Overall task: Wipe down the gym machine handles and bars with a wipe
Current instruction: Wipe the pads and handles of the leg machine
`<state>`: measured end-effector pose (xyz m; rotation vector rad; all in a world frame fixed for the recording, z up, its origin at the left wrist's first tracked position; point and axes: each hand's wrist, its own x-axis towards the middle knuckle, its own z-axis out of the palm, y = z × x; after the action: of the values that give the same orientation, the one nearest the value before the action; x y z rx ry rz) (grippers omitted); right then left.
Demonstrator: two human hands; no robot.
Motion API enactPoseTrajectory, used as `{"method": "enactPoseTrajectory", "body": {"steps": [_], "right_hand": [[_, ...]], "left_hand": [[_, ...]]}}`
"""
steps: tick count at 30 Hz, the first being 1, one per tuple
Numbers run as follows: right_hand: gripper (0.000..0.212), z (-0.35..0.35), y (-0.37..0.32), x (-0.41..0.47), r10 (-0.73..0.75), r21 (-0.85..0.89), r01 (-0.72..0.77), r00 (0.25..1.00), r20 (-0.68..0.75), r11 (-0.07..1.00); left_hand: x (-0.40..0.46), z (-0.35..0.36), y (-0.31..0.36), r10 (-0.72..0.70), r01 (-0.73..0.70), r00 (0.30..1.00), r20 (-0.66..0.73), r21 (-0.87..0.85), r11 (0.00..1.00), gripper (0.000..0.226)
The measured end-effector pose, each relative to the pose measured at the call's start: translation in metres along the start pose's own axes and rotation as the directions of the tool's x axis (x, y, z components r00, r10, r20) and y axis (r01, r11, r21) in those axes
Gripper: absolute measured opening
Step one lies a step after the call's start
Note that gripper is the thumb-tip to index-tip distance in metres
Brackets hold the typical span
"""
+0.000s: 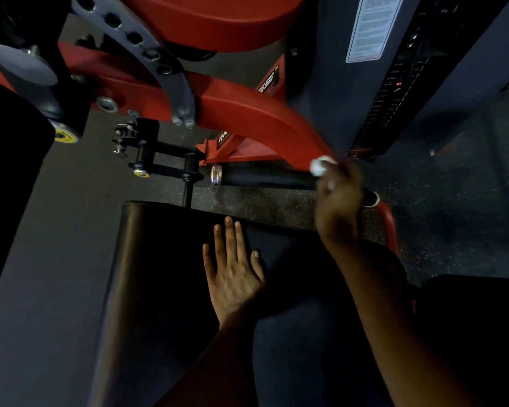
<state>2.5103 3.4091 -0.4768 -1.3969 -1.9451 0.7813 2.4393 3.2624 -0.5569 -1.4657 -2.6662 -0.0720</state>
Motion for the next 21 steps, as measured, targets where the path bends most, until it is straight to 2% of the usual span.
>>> {"method": "enactPoseTrajectory", "body": {"steps": [1,2,4,6,10,11,14,15,16,18,20,21], "right_hand": [[0.020,0.001,-0.004,0.000,-0.030,0.047,0.034,0.996,-0.080,0.998],[0.022,0.013,-0.003,0.000,-0.113,0.036,0.115,0.992,-0.048,0.993],[0.022,0.047,0.010,0.000,-0.266,-0.034,0.271,0.957,0.117,0.962],[0.019,0.053,0.019,-0.002,-0.293,0.008,0.297,0.937,0.191,0.955],[0.021,0.039,0.053,-0.009,-0.218,-0.012,0.218,0.971,-0.103,0.976],[0.021,0.031,0.046,-0.010,-0.187,0.030,0.193,0.970,-0.156,0.981],[0.018,0.004,0.018,-0.009,-0.218,0.150,0.294,0.897,-0.386,0.944],[0.018,0.003,0.014,-0.009,-0.237,0.149,0.317,0.886,-0.399,0.937],[0.017,0.010,0.015,-0.009,-0.169,0.144,0.228,0.926,-0.337,0.963],[0.014,0.031,0.013,-0.004,-0.196,0.025,0.201,0.973,-0.123,0.979],[0.012,0.048,-0.002,-0.002,-0.197,0.188,0.167,0.968,0.155,0.968],[0.018,0.053,0.001,0.003,-0.192,0.202,0.156,0.967,0.169,0.967]], "left_hand": [[0.001,0.000,0.000,0.001,-0.001,1.000,0.004,0.007,1.000,0.060],[0.001,0.000,0.000,0.000,0.000,1.000,0.008,0.013,1.000,0.061],[0.002,0.000,-0.001,0.004,-0.004,1.000,0.015,0.021,1.000,0.061],[0.002,0.000,-0.001,0.004,-0.004,1.000,0.016,0.021,1.000,0.061],[0.000,0.000,0.000,-0.002,0.002,1.000,0.013,-0.003,1.000,0.060],[0.000,0.000,0.000,-0.004,0.004,1.000,0.024,-0.012,1.000,0.060],[0.000,-0.001,0.000,-0.003,0.003,0.999,0.032,-0.016,1.000,0.060],[0.001,0.000,0.000,-0.002,0.003,0.999,0.042,-0.020,1.000,0.060],[0.002,0.000,0.000,0.000,0.001,0.999,0.045,-0.020,1.000,0.060],[0.001,-0.001,-0.001,0.005,-0.005,0.999,0.032,-0.011,1.000,0.061],[0.002,-0.001,-0.001,0.009,-0.008,0.999,0.053,-0.017,1.000,0.061],[0.001,-0.001,-0.002,0.006,-0.005,0.998,0.056,-0.022,1.000,0.061]]}}
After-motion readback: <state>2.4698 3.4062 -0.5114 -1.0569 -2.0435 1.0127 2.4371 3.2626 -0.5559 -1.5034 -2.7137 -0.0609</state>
